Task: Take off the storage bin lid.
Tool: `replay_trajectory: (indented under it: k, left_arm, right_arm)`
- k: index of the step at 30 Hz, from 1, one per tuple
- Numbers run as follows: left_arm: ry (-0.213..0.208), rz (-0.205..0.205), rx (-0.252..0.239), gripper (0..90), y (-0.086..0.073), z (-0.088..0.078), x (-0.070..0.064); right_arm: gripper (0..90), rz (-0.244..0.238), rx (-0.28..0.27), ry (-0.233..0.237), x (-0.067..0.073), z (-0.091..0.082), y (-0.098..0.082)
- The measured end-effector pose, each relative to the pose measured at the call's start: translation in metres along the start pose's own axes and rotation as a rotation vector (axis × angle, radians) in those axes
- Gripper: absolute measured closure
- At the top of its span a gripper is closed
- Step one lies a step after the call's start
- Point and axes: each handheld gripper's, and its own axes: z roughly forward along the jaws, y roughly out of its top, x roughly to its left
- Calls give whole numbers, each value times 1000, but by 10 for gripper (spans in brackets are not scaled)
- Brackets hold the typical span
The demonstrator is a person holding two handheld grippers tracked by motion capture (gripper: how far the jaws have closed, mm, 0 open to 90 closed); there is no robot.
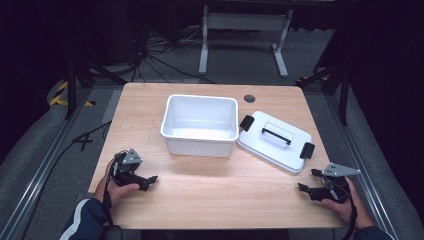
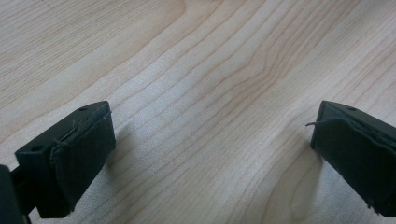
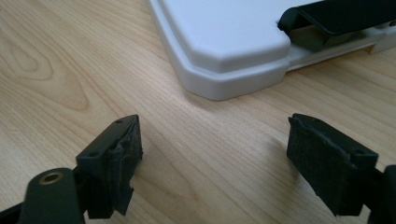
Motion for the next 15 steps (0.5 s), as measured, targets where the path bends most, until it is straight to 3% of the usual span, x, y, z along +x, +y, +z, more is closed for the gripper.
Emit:
replay_trajectory:
  k: [15]
  left_arm:
    - [-1,5,-2,2,0,0,1]
  right_arm:
    - [185,10,0,-5,1,-1,-1]
